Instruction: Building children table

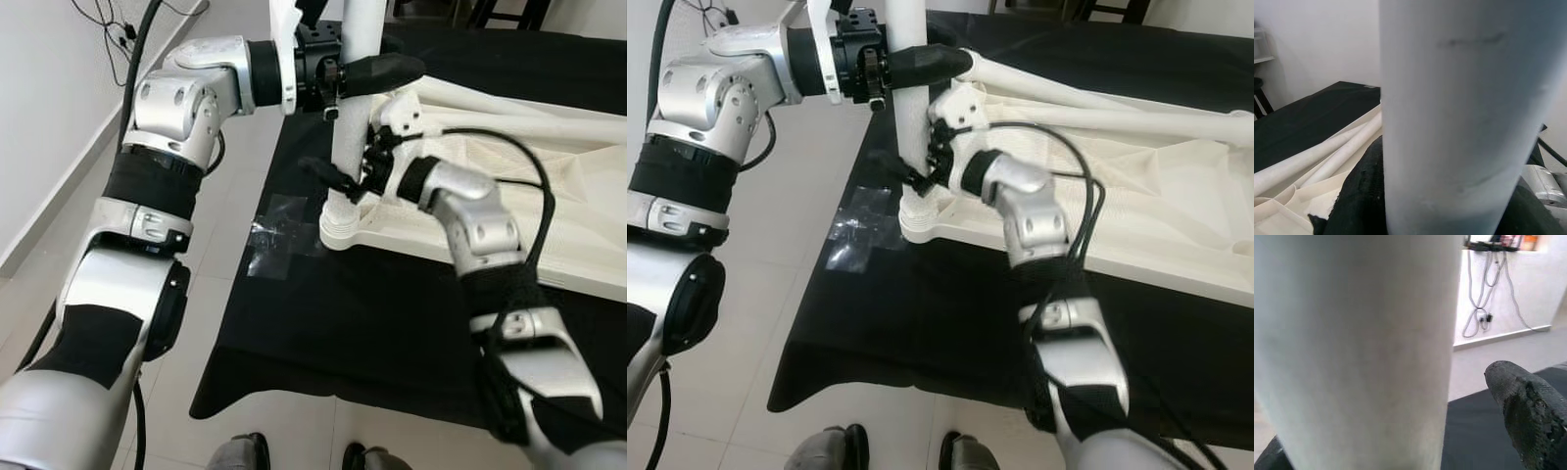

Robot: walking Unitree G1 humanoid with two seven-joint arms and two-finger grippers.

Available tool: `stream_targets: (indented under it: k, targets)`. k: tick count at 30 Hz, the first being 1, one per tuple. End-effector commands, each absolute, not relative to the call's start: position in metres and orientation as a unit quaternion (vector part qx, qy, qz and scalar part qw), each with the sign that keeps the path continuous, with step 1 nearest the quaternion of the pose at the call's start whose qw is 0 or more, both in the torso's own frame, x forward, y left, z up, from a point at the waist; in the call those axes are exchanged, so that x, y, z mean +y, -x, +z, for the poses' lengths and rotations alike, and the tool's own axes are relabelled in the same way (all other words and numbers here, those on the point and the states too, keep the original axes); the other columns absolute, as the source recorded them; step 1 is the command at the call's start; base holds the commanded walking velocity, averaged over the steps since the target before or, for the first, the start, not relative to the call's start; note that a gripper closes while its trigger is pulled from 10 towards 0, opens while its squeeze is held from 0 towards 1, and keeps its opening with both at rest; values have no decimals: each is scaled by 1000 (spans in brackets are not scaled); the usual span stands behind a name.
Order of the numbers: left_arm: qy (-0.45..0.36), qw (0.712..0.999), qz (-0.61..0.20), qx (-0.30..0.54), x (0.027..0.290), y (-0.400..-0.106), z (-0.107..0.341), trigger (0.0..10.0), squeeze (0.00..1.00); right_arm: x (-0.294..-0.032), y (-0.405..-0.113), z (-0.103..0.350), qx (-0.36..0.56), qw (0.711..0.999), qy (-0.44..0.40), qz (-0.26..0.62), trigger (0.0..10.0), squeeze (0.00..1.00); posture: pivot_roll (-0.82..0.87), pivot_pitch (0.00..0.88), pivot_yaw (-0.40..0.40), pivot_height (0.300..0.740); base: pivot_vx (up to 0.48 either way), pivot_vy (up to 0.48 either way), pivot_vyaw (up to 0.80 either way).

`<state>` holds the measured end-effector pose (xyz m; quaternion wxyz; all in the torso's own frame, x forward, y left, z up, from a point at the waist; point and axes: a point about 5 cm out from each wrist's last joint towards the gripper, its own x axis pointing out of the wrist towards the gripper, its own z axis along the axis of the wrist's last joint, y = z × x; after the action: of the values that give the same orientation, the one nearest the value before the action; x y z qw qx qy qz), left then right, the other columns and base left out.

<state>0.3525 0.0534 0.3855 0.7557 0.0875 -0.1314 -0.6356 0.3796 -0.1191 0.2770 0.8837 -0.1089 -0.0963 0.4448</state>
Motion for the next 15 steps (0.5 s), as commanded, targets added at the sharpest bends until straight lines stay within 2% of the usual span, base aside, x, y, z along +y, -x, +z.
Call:
stream_targets:
  k: [1, 2, 3, 4, 7, 10, 15]
  targets:
    - [-97, 714, -687, -93, 36, -346, 370, 0, 0, -115, -381, 285, -109, 874, 103, 463, 10000, 0, 91, 179, 16, 740, 0, 0, 0]
    - [-99, 709, -693, -91, 34, -345, 370, 0, 0, -110, -378, 290, -114, 842, 78, 522, 10000, 0, 94, 183, 22, 740, 0, 0, 0]
    - [-99, 709, -693, -91, 34, -345, 370, 0, 0, -110, -378, 290, -114, 842, 78, 522, 10000, 0, 94, 183, 22, 740, 0, 0, 0]
    - [-99, 707, -694, -90, 34, -345, 370, 0, 0, -108, -377, 292, -112, 829, 67, 543, 0, 0, 94, 183, 23, 740, 0, 0, 0]
    - [-99, 706, -695, -89, 33, -345, 370, 0, 0, -108, -377, 293, -110, 819, 61, 560, 0, 0, 94, 183, 23, 740, 0, 0, 0]
    - [-97, 703, -700, -88, 32, -344, 370, 0, 0, -108, -379, 290, -98, 792, 66, 599, 0, 0, 94, 194, 29, 740, 0, 0, 0]
    - [-94, 701, -702, -88, 32, -344, 370, 0, 0, -109, -382, 285, -89, 793, 68, 599, 0, 0, 94, 201, 30, 740, 0, 0, 0]
